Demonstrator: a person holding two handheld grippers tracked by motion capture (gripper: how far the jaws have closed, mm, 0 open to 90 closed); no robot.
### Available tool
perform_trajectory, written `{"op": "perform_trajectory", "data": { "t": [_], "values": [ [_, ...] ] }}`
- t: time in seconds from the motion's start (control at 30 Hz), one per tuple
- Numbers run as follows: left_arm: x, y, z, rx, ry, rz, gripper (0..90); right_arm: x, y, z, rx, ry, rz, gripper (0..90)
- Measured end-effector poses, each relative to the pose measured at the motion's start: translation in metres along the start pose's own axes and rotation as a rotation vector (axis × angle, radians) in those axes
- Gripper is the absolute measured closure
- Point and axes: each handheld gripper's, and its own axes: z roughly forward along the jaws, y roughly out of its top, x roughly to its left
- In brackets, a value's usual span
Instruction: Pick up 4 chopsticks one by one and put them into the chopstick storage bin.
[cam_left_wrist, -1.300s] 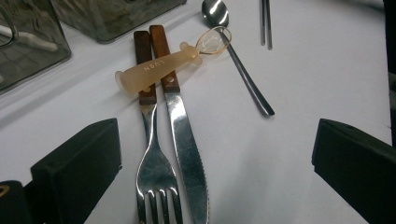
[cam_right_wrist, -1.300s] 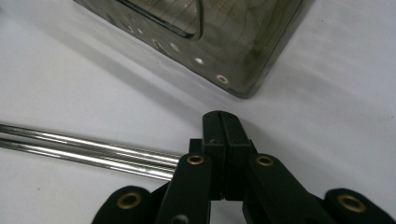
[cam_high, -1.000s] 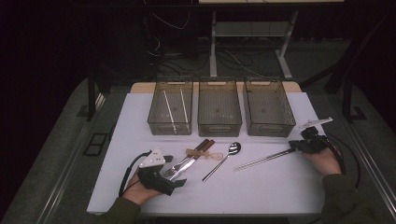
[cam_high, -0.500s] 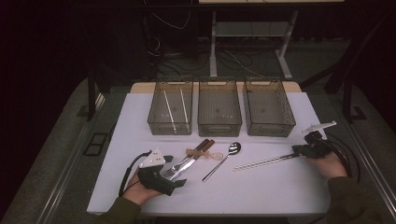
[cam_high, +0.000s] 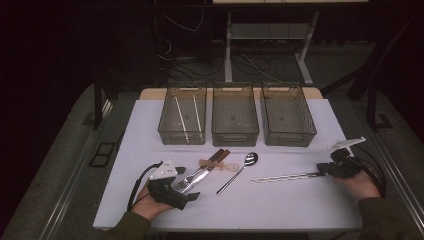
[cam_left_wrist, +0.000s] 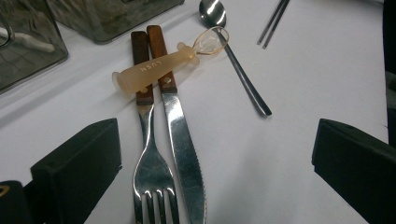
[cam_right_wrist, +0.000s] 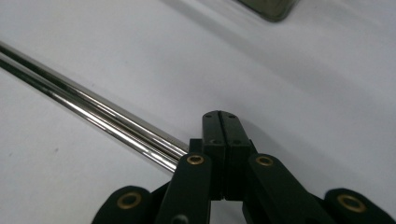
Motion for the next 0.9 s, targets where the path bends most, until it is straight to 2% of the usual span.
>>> {"op": "perform_trajectory", "data": {
  "t": [0.37,0.6,0.83,0.9],
  "values": [
    [0.0,0.0,0.0,-0.001,0.0,0.0,0.2,0.012,-0.014,-0.01,0.016,0.027,-0.041,90.0],
    [0.0,0.0,0.0,0.0,0.0,0.001,0.2,0.02,-0.022,-0.016,0.026,0.046,-0.045,90.0],
    [0.0,0.0,0.0,0.0,0.001,0.001,0.2,0.029,-0.03,-0.022,0.037,0.067,-0.075,90.0],
    [0.0,0.0,0.0,0.002,0.0,0.0,0.2,0.031,-0.032,-0.023,0.038,0.074,-0.098,90.0]
  ]
}}
